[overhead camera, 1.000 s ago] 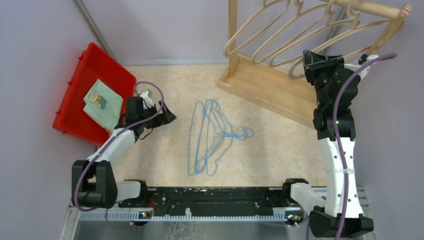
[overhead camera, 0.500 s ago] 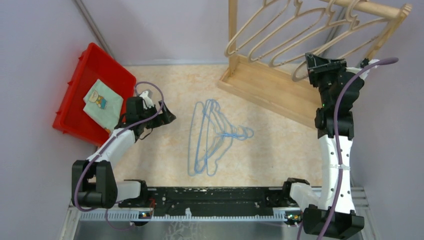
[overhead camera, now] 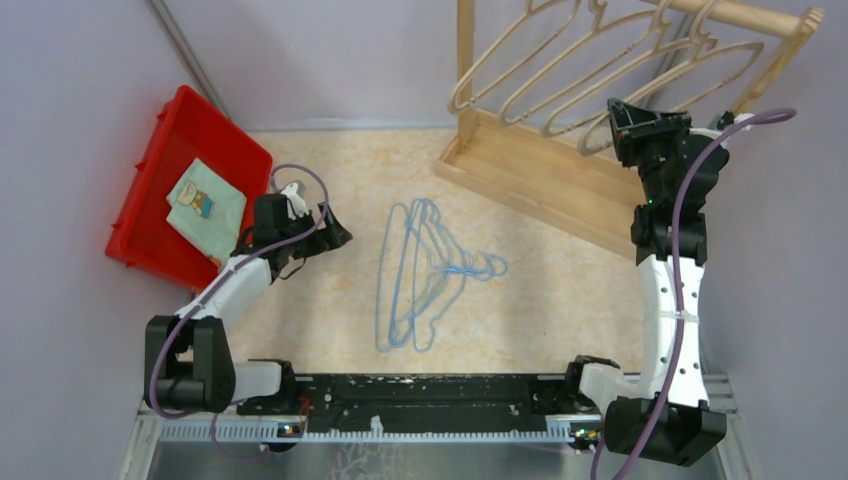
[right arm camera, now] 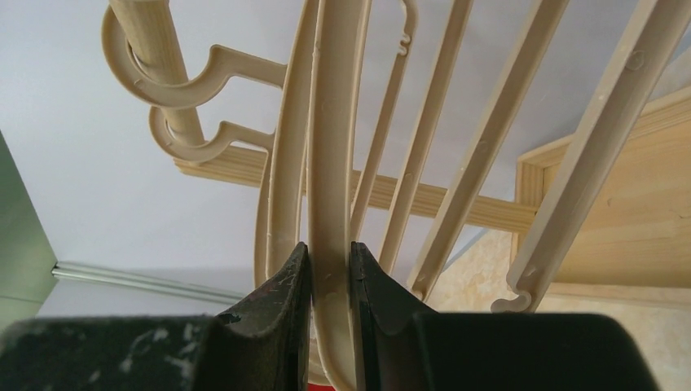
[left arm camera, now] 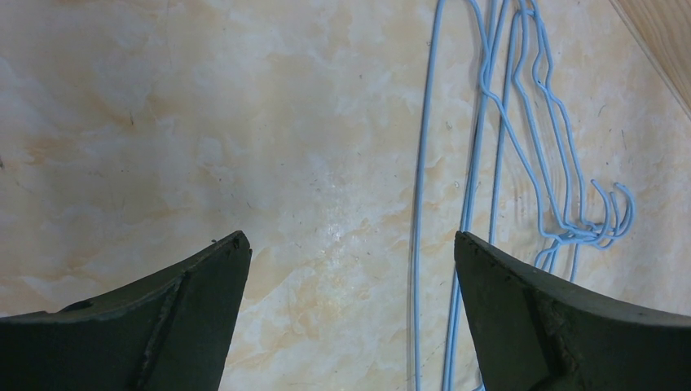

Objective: Organize the hangers

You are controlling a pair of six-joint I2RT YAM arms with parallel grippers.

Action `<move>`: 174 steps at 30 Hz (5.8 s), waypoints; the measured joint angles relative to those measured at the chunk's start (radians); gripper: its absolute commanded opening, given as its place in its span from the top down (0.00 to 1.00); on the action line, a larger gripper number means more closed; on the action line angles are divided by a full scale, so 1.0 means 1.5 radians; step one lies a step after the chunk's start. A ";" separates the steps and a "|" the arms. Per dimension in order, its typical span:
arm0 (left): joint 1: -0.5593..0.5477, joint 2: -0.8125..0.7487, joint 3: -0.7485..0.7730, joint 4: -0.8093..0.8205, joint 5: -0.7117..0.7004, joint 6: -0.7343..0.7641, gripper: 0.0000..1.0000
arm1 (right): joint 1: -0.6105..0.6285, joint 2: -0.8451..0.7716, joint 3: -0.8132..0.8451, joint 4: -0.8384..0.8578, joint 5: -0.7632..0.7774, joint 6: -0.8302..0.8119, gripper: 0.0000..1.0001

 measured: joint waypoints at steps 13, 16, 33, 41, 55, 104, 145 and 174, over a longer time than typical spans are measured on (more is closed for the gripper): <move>0.000 0.005 0.000 0.000 0.000 0.000 0.00 | -0.002 -0.019 0.026 -0.108 0.009 -0.001 0.41; 0.000 0.006 0.000 0.000 0.000 0.000 0.00 | -0.002 -0.041 0.055 -0.143 0.015 -0.024 0.40; -0.001 0.022 0.023 -0.003 0.001 -0.005 0.05 | -0.002 -0.120 0.256 -0.316 0.070 -0.280 0.54; -0.051 0.130 0.300 -0.032 -0.004 -0.003 0.03 | -0.002 -0.050 0.297 -0.332 -0.018 -0.332 0.59; -0.131 0.229 0.429 -0.050 -0.013 0.003 0.02 | 0.184 0.120 0.459 -0.313 0.014 -0.398 0.59; -0.130 0.064 0.262 -0.050 -0.030 0.081 0.00 | 0.512 0.677 0.861 -0.064 0.404 -0.633 0.33; -0.125 0.035 0.209 -0.065 -0.057 0.100 0.00 | 0.452 0.697 0.786 0.117 0.687 -0.873 0.27; -0.116 0.014 0.165 -0.067 -0.051 0.086 0.00 | 0.452 0.460 0.463 0.350 0.872 -1.043 0.28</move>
